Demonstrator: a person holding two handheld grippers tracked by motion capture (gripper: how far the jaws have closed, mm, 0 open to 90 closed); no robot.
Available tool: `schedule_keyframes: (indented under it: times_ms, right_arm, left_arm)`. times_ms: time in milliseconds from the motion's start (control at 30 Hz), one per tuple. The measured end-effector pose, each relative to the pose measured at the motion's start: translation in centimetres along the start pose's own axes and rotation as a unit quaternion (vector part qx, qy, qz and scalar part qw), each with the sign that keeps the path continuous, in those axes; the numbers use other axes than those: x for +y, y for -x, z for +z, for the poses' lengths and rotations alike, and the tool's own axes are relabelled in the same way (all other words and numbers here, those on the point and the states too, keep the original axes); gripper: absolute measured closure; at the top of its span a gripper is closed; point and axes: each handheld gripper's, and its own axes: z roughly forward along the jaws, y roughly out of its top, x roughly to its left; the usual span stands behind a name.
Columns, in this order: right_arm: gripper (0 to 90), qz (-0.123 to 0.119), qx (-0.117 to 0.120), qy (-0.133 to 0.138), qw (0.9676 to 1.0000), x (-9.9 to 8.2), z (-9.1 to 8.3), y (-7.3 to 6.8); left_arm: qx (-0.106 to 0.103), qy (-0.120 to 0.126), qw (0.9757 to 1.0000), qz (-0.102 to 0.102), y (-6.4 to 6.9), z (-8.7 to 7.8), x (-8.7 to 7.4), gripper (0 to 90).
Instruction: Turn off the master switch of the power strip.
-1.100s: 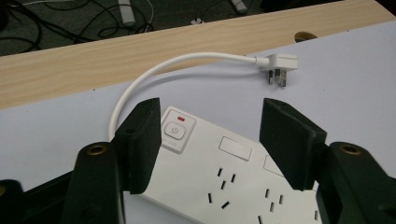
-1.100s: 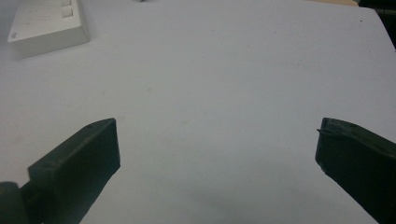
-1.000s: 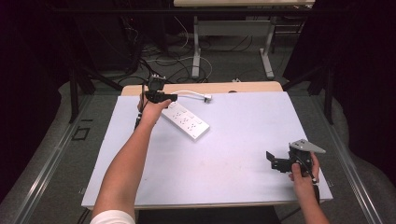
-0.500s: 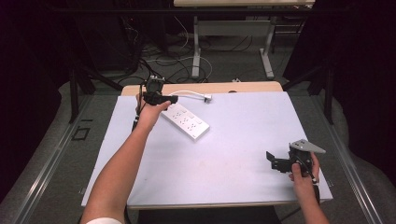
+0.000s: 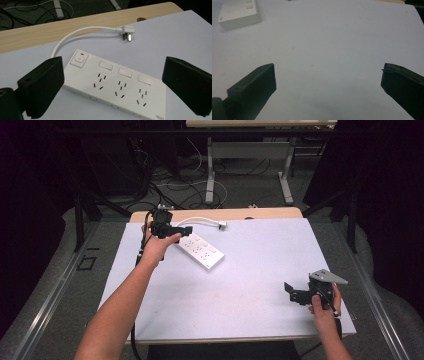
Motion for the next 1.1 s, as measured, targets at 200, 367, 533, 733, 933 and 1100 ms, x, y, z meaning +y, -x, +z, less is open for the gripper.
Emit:
schedule_keyframes:
  times_ms: [200, 367, 533, 733, 933, 1100]
  right_arm:
    - [0.0, -0.004, 0.001, -0.003, 1.0000, 0.0, -0.1, 0.0]
    - [0.0, -0.006, 0.002, -0.006, 1.0000, 0.0, 0.0, 0.0]
    - [0.0, -0.003, 0.003, -0.001, 1.0000, 0.1, -0.1, -0.1]
    - [0.0, 0.001, -0.001, -0.006, 1.0000, 0.1, -0.2, -0.2]
    - [0.0, 0.004, 0.002, -0.002, 1.0000, -0.1, 0.0, -0.1]
    - [0.0, 0.005, 0.002, -0.003, 1.0000, -0.2, 0.2, 0.0]
  left_arm:
    - [-0.015, 0.012, 0.9997, 0.015, 0.8, -1.4, -0.4, 0.6]
    - [-0.026, 0.019, 0.9992, 0.025, 1.5, -2.6, -1.0, 0.6]
    - [-0.029, 0.023, 0.9986, 0.039, 2.1, -3.9, -1.8, 0.6]
    - [-0.042, 0.020, 0.9981, 0.041, 2.6, -5.4, -3.4, 0.6]
    - [-0.047, 0.021, 0.9979, 0.040, 2.5, -6.7, -5.2, 0.6]
    - [-0.048, 0.024, 0.9977, 0.042, 2.4, -7.3, -6.6, 0.6]
